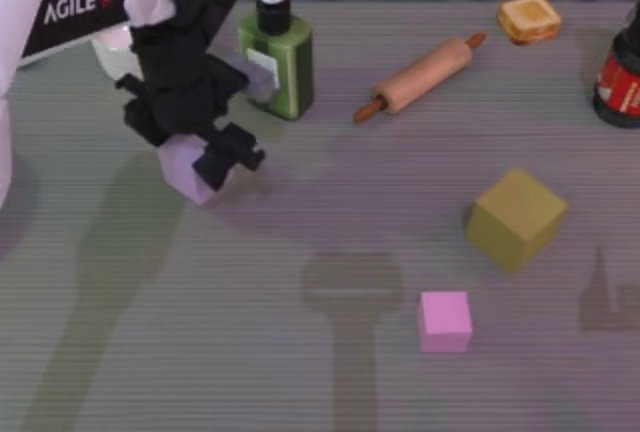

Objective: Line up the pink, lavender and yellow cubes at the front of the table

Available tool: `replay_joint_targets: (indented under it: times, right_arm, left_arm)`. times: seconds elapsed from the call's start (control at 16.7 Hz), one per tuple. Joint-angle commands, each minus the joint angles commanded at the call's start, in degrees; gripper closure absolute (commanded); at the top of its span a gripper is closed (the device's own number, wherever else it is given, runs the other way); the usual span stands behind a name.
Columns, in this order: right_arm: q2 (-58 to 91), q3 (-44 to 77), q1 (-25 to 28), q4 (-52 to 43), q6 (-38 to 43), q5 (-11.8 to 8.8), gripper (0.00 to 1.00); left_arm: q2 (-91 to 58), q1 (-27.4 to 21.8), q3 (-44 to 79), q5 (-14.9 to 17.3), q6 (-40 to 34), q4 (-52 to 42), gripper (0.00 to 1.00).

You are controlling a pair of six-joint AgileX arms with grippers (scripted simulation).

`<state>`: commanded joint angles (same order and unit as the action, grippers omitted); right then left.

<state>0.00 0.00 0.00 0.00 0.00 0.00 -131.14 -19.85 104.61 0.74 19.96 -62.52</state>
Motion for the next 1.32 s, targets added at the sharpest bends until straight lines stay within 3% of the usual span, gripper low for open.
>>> replay_joint_targets:
  times: [0.42,0.66,0.84,1.32]
  right_arm:
    - [0.0,0.0,0.0,0.0,0.0,0.0,0.00]
    - [0.0,0.0,0.0,0.0,0.0,0.0,0.00]
    - [0.0,0.0,0.0,0.0,0.0,0.0,0.00]
    - [0.0,0.0,0.0,0.0,0.0,0.0,0.00]
  left_arm:
    - [1.1,-0.1,1.7,-0.1,0.0,-2.8,1.00]
    - [1.9,-3.3,1.4,-0.2,-6.3,-2.7,1.00]
    - [2.6,-8.3,0.5,-0.3,-17.4,-3.0,1.00]
    - [6.6,-24.4,-4.8,-0.9,-57.0,-3.5,1.00]
